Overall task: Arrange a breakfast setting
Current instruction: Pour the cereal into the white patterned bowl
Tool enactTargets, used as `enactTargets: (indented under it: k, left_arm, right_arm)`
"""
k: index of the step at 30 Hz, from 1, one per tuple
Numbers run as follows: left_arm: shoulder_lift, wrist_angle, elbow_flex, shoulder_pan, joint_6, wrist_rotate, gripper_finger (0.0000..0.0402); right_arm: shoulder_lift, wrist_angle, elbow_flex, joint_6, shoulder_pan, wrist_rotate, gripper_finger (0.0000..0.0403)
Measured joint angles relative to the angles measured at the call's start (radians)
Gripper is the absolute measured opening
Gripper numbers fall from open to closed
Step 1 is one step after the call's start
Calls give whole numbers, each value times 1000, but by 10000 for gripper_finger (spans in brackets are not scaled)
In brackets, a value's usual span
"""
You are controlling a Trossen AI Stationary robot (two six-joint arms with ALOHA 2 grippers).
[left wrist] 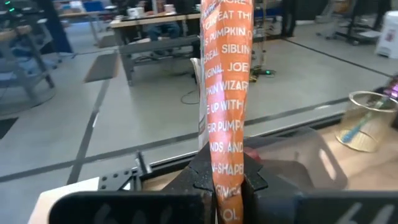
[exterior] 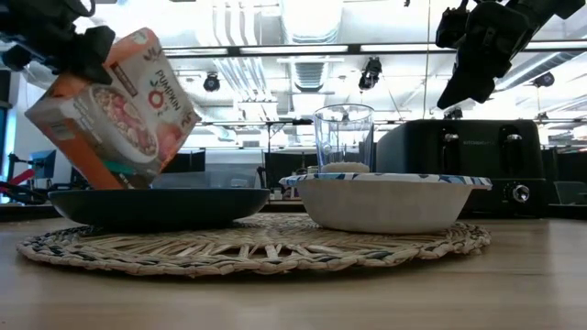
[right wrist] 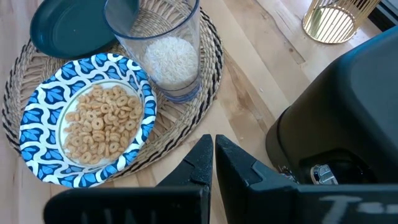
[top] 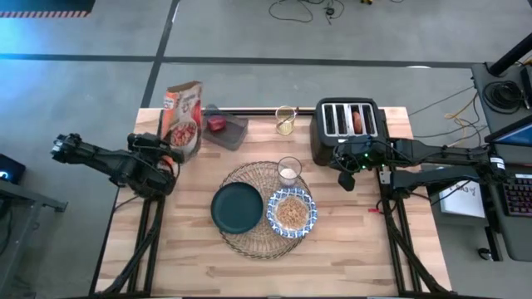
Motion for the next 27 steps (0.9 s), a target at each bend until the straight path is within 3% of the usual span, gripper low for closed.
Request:
enactTargets:
  k: [14, 27]
  left_arm:
    - [-12, 37, 23, 176, 0, -31, 0]
    - [140, 213, 1, 294, -9, -4, 0]
  right_arm:
    - [0, 0, 0, 0, 0, 0, 9]
    - [0, 0, 0, 0, 0, 0, 9]
